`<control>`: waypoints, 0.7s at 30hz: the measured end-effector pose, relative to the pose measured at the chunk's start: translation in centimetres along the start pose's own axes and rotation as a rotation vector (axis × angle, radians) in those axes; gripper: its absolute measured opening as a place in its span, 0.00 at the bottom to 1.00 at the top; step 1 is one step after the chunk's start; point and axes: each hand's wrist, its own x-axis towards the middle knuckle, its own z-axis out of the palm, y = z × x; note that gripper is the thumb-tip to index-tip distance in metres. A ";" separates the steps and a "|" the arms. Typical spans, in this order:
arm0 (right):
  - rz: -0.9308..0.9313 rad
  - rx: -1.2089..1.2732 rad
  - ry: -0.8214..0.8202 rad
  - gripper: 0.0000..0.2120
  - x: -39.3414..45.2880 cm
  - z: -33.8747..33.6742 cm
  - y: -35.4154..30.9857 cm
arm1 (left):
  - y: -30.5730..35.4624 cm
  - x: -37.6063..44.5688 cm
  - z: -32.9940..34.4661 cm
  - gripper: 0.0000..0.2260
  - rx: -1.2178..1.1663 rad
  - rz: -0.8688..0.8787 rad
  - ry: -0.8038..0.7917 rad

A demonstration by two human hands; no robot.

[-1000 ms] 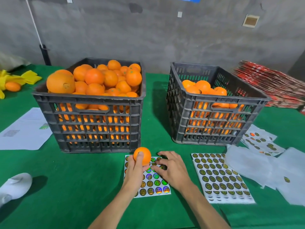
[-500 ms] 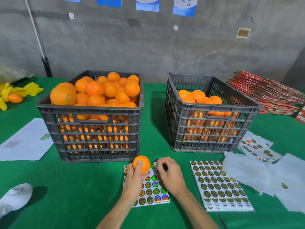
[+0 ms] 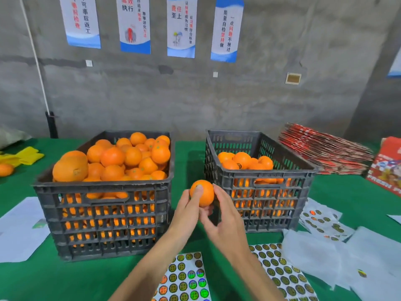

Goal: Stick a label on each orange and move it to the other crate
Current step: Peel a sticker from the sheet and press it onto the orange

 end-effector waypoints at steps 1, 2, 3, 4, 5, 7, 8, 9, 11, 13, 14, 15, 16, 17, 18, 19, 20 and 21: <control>0.012 -0.029 0.032 0.32 1.1 -0.8 0.2 | 1.3 0.6 1.0 0.37 0.028 0.025 -0.036; 0.026 -0.073 0.079 0.33 2.4 -1.5 0.3 | 2.6 1.1 1.9 0.33 0.068 0.051 -0.079; 0.035 -0.138 0.132 0.32 3.7 -2.4 0.6 | 3.7 1.4 2.8 0.28 0.111 0.089 -0.116; 0.042 -0.223 0.173 0.30 5.0 -3.2 0.8 | 4.6 1.6 3.5 0.22 0.147 0.136 -0.149; 0.048 -0.314 0.192 0.29 6.4 -3.9 1.2 | 5.4 1.9 4.0 0.19 0.197 0.188 -0.167; 0.058 -0.460 0.188 0.26 8.9 -5.5 2.4 | 6.6 2.1 4.4 0.15 0.293 0.275 -0.181; 0.065 -0.506 0.187 0.24 9.9 -6.3 3.2 | 7.1 2.1 4.1 0.14 0.318 0.316 -0.171; 0.088 -0.534 0.184 0.22 10.8 -7.0 4.2 | 7.5 2.1 3.7 0.13 0.336 0.356 -0.148; 0.178 -0.580 0.149 0.17 12.0 -8.1 6.1 | 8.3 2.2 2.1 0.11 0.364 0.412 -0.101; 0.277 -0.653 0.097 0.13 12.7 -8.6 7.8 | 9.0 2.1 0.3 0.08 0.381 0.428 -0.070; 0.296 -0.674 0.087 0.13 12.7 -8.7 8.3 | 9.3 2.1 -0.7 0.07 0.400 0.438 -0.053; 0.280 -0.682 0.101 0.13 12.7 -8.3 8.4 | 9.7 2.2 -1.9 0.06 0.440 0.457 -0.028; 0.238 -0.687 0.132 0.11 12.4 -8.2 8.5 | 10.0 2.2 -2.7 0.05 0.499 0.487 -0.009; 0.170 -0.677 0.167 0.10 12.2 -7.6 8.3 | 10.5 2.3 -3.9 0.06 0.580 0.530 0.031; 0.093 -0.656 0.201 0.09 12.0 -6.9 8.0 | 10.9 2.3 -5.2 0.07 0.676 0.582 0.089; 0.021 -0.629 0.226 0.10 11.7 -6.0 7.5 | 11.3 2.5 -6.6 0.10 0.791 0.641 0.171; -0.041 -0.598 0.231 0.10 11.5 -4.9 6.9 | 11.8 2.7 -8.0 0.13 0.931 0.700 0.265; -0.090 -0.565 0.224 0.10 11.3 -3.9 6.3 | 12.3 2.8 -9.3 0.17 1.098 0.733 0.359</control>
